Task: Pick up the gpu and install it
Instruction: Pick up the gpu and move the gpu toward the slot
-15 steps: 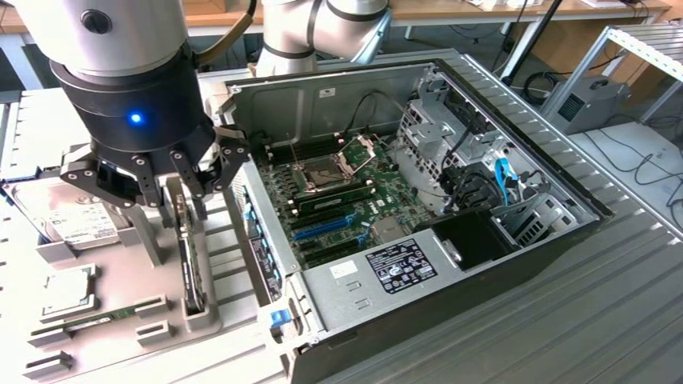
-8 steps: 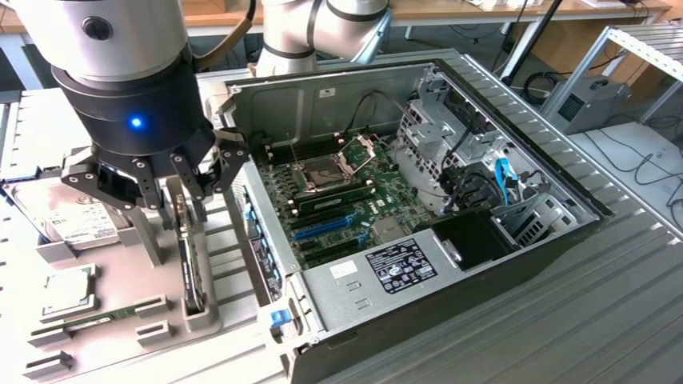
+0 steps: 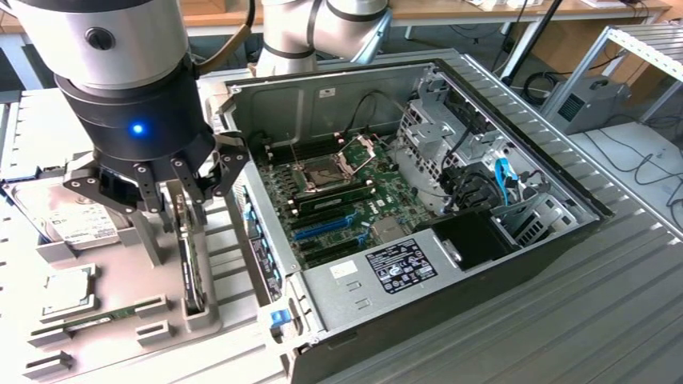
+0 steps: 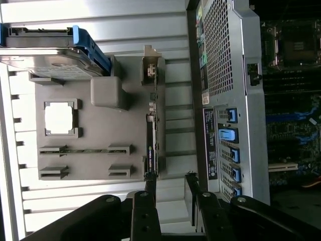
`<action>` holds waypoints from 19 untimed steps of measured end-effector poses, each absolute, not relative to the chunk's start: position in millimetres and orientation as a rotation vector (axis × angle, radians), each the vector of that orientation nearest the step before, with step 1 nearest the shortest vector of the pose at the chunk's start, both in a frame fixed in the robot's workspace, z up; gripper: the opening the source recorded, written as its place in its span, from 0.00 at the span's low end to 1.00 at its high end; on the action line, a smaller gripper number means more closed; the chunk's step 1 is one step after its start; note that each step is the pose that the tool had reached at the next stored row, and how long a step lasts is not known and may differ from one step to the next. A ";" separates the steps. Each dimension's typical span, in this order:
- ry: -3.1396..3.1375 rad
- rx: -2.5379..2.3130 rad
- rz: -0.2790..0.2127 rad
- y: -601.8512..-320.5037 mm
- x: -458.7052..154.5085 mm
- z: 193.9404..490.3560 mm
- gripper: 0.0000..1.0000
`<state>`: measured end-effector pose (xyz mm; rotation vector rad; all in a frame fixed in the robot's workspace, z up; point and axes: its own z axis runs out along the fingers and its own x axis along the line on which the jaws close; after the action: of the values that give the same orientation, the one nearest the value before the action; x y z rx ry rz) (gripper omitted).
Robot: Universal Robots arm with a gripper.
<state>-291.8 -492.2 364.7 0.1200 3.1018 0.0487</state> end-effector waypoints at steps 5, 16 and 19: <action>3.102 0.120 0.049 -492.1 -292.0 362.6 0.36; 3.102 0.120 0.049 -492.2 -292.3 358.1 0.36; 3.102 0.120 0.049 -492.2 -292.4 356.7 0.36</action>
<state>-292.4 -492.2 356.7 0.1201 3.1018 0.0487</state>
